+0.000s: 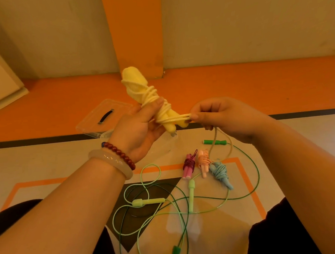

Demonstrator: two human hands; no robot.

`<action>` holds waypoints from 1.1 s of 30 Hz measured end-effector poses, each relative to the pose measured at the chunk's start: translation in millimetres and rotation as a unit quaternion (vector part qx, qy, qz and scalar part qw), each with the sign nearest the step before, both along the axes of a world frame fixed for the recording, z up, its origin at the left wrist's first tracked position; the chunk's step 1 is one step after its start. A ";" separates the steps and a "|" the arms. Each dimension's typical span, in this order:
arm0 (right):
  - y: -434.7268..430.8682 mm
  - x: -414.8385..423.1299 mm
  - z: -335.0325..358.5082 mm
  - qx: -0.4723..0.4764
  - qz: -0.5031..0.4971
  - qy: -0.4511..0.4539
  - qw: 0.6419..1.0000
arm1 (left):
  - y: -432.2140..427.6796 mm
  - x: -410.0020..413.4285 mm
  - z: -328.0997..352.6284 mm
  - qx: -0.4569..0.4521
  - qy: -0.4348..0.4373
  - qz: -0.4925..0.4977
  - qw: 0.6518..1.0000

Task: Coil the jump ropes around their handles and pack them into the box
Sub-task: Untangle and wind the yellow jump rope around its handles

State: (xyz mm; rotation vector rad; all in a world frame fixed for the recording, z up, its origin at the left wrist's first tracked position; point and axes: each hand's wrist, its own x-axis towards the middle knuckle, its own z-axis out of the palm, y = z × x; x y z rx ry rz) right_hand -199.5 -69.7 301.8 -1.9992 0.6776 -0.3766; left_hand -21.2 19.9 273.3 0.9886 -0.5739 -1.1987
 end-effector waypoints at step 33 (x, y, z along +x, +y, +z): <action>7.6 18.3 -14.4 -0.035 -0.092 -0.070 0.993 | -0.9 -21.6 -3.0 0.052 0.004 -0.029 0.998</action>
